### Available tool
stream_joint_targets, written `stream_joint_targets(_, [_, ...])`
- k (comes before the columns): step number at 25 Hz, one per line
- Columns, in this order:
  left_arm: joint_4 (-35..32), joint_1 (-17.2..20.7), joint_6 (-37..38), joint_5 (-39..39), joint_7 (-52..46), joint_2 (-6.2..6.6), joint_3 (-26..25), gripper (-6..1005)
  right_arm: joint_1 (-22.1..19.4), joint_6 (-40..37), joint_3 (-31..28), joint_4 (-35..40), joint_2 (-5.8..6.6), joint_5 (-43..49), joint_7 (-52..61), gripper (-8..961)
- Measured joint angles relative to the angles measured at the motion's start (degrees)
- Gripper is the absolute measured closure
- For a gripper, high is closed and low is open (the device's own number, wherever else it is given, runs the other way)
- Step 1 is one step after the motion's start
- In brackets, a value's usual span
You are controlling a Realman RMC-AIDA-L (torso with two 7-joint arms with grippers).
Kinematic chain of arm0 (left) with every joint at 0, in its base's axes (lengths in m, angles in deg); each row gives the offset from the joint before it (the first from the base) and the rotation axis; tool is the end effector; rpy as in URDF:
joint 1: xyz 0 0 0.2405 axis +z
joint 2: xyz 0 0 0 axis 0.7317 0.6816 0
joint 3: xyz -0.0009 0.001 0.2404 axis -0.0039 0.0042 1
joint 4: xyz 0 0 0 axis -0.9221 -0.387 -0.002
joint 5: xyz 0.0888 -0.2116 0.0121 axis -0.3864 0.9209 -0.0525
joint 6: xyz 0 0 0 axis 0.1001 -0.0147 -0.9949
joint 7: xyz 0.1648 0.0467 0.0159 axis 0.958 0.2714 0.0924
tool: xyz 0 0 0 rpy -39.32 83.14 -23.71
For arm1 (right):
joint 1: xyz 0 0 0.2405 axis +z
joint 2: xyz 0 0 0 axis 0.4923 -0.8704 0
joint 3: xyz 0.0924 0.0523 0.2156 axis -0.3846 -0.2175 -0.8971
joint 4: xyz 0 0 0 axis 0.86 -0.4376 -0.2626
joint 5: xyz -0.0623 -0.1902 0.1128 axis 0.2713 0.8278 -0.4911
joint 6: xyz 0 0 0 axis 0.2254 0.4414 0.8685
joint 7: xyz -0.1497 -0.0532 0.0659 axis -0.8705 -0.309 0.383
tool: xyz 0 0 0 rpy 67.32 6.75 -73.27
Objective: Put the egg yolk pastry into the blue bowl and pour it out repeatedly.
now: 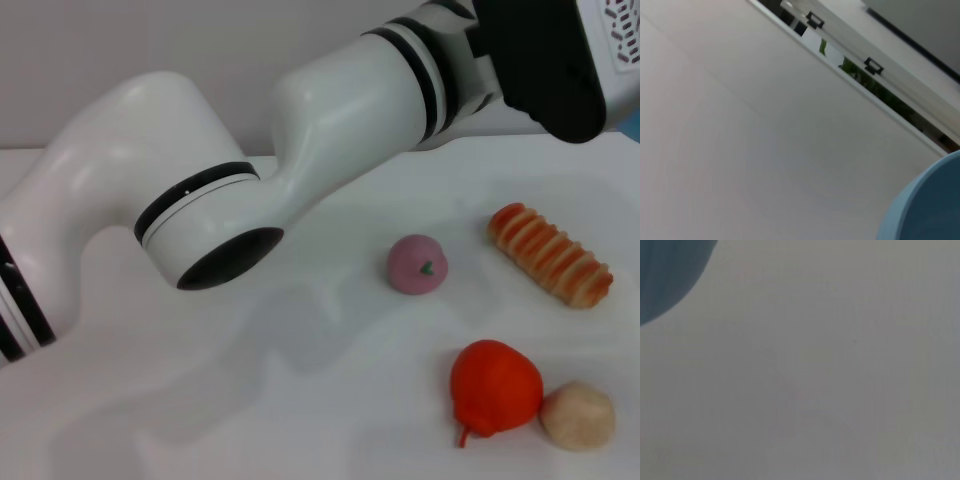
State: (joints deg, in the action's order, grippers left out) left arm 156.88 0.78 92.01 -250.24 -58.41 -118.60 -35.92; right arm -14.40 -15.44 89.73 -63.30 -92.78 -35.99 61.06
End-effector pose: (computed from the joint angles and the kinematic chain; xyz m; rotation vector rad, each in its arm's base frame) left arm 0.0878 0.3748 -0.1132 -2.0858 0.7476 -0.6290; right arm 0.3833 0.3346 0.0350 -1.5883 0.6936 0.6967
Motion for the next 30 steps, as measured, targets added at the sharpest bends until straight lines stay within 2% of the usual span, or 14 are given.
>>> stream_joint_targets(5, [-0.26,-1.01,-4.74,3.86,-2.09,-0.02,-3.87,999,0.02,0.00,-0.18,-0.59,0.02,0.00,0.00,421])
stream_joint_targets(7, [-0.15,-2.05,-11.27,5.81,-2.51,0.04,-7.28,1000,0.02,0.01,-0.19,-0.69,0.06,0.00,0.01,422])
stream_joint_targets(10, [-0.35,-5.14,-25.97,7.13,-3.98,0.14,-13.97,1000,0.02,-0.01,-0.19,-0.63,0.08,0.00,0.35,423])
stream_joint_targets(13, [-2.02,-8.01,-37.03,7.31,-6.52,0.40,-19.10,1000,0.02,-0.05,-0.19,-0.40,0.15,0.00,0.38,425])
stream_joint_targets(20, [-4.64,-9.14,-58.47,9.58,-8.50,0.61,-31.00,1000,0.22,-0.56,0.17,0.19,0.32,0.26,0.44,428])
stream_joint_targets(25, [-10.20,-9.20,-65.51,11.23,-8.62,0.87,-38.51,998,0.80,-0.48,0.50,1.74,0.47,1.12,2.77,431])
stream_joint_targets(30, [-17.67,-10.04,-68.08,11.25,-8.60,0.91,-42.87,999,0.52,2.27,0.61,7.46,0.53,8.54,11.11,433])
